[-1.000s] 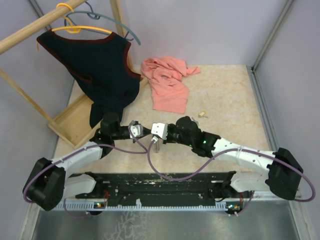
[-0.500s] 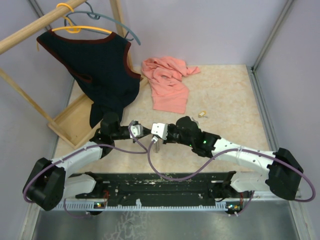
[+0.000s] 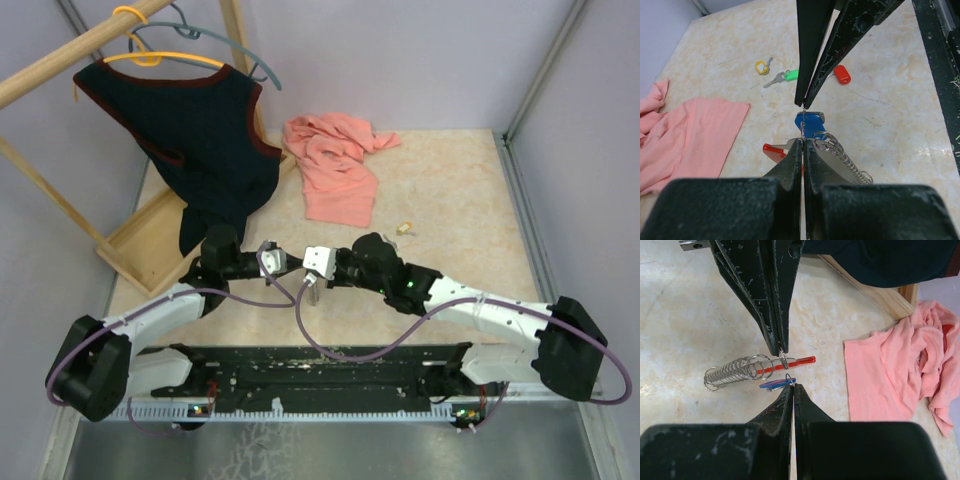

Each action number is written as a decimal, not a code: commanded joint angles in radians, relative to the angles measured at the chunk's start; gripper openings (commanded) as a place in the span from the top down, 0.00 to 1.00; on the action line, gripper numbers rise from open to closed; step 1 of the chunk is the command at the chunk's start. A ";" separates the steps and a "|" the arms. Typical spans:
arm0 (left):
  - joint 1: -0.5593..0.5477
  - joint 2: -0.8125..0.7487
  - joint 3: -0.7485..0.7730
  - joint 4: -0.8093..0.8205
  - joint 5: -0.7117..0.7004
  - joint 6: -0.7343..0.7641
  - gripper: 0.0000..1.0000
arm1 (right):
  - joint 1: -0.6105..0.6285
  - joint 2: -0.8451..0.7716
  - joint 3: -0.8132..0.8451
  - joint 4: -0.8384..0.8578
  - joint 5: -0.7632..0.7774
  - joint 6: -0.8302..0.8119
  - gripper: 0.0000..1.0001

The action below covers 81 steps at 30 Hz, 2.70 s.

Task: Put the keys on the keyring

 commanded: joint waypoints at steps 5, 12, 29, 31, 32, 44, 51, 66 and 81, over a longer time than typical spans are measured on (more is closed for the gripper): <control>0.000 -0.012 0.001 0.007 0.024 0.016 1.00 | 0.016 -0.019 0.039 0.062 -0.022 -0.004 1.00; 0.000 -0.011 0.003 0.005 0.029 0.016 1.00 | 0.016 -0.018 0.039 0.070 -0.026 -0.004 1.00; 0.000 -0.009 0.005 0.002 0.032 0.015 1.00 | 0.016 -0.011 0.038 0.080 -0.020 -0.008 1.00; -0.001 -0.008 0.004 0.002 0.032 0.014 1.00 | 0.016 -0.012 0.038 0.080 -0.028 -0.006 1.00; 0.000 -0.007 0.005 0.002 0.031 0.013 1.00 | 0.016 -0.011 0.038 0.078 -0.032 -0.006 1.00; -0.001 -0.004 0.007 0.002 0.044 0.010 1.00 | 0.026 0.006 0.053 0.064 -0.049 -0.010 1.00; -0.002 -0.005 0.011 0.003 0.047 0.003 1.00 | 0.039 0.016 0.063 0.063 -0.045 -0.013 1.00; -0.005 -0.027 -0.008 0.019 0.064 0.035 1.00 | 0.048 0.015 0.079 0.018 -0.047 -0.028 1.00; -0.023 -0.049 -0.009 -0.027 0.060 0.118 1.00 | 0.037 0.059 0.180 -0.170 -0.120 -0.097 1.00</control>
